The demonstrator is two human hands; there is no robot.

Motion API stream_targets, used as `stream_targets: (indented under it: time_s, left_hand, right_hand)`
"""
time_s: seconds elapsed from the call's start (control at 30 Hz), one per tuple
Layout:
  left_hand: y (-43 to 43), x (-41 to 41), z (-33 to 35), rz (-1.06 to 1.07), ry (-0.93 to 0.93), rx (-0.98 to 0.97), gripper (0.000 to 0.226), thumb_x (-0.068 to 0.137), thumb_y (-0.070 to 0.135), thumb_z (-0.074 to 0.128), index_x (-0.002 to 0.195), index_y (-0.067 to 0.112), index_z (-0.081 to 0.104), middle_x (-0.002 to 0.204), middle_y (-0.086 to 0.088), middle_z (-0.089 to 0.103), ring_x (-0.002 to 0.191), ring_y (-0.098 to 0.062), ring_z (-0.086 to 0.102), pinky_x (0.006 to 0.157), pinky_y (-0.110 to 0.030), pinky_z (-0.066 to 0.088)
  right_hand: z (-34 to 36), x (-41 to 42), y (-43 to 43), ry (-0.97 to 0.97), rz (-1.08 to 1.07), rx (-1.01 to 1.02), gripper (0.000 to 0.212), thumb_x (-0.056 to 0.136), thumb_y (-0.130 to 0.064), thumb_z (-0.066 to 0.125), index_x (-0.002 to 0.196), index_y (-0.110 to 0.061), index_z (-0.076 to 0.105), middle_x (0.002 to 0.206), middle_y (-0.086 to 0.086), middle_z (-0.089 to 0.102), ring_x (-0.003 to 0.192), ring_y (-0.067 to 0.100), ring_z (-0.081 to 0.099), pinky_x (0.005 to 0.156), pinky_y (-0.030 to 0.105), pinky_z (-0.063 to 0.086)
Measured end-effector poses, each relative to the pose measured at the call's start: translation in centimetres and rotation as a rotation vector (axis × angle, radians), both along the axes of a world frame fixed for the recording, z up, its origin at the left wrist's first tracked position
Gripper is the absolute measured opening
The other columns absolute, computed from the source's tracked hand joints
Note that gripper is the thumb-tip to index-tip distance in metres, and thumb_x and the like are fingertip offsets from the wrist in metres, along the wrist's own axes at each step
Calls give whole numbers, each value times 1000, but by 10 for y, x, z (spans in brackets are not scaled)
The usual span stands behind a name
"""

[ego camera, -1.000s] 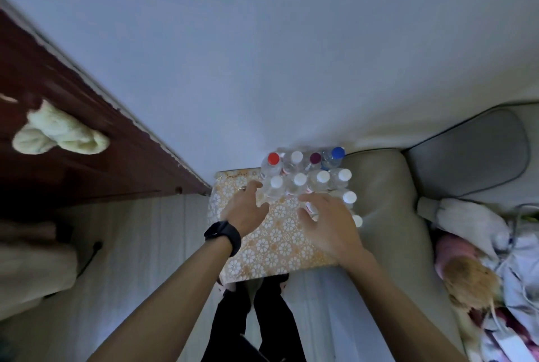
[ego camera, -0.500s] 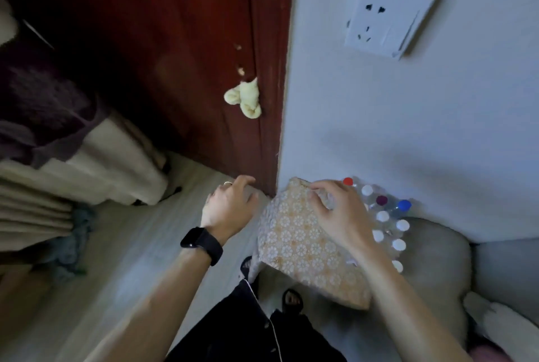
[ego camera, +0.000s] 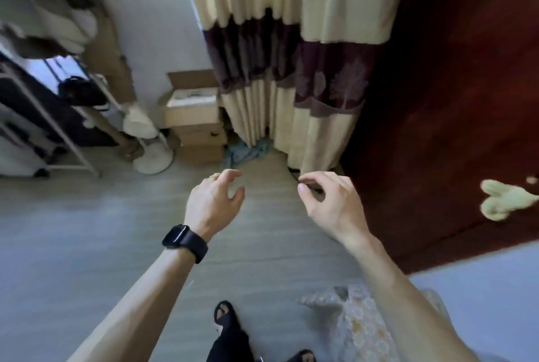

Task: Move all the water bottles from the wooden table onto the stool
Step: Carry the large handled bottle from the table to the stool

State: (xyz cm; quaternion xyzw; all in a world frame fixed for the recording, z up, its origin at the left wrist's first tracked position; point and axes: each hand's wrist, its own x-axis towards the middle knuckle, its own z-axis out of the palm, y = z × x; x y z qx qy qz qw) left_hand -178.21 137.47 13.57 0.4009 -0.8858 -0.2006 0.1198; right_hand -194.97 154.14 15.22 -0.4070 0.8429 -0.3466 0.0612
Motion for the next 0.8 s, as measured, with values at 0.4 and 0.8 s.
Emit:
stream_targets:
  time_s: [0.4,0.8]
  left_hand:
    - [-165,418,47,846,10,-105,37,93,39,58,128,27,59,123,1,67,111,-24,63,89,-39,51]
    - [-276,591,84,1161,-10,-161,37,95,39,54,131,31,54,127,5,63,117,-22,56,94,-36,42]
  right_hand:
    - [47,330,-337,117,850,-7,25,92,-46,60,113,-36,67,121,-12,65,118,17,50,99,27,38]
    - [72,523,-534,116,1150,-37,32,93,-50,56,123,-38,61,128,-14,61,123,18,46,100,30,39]
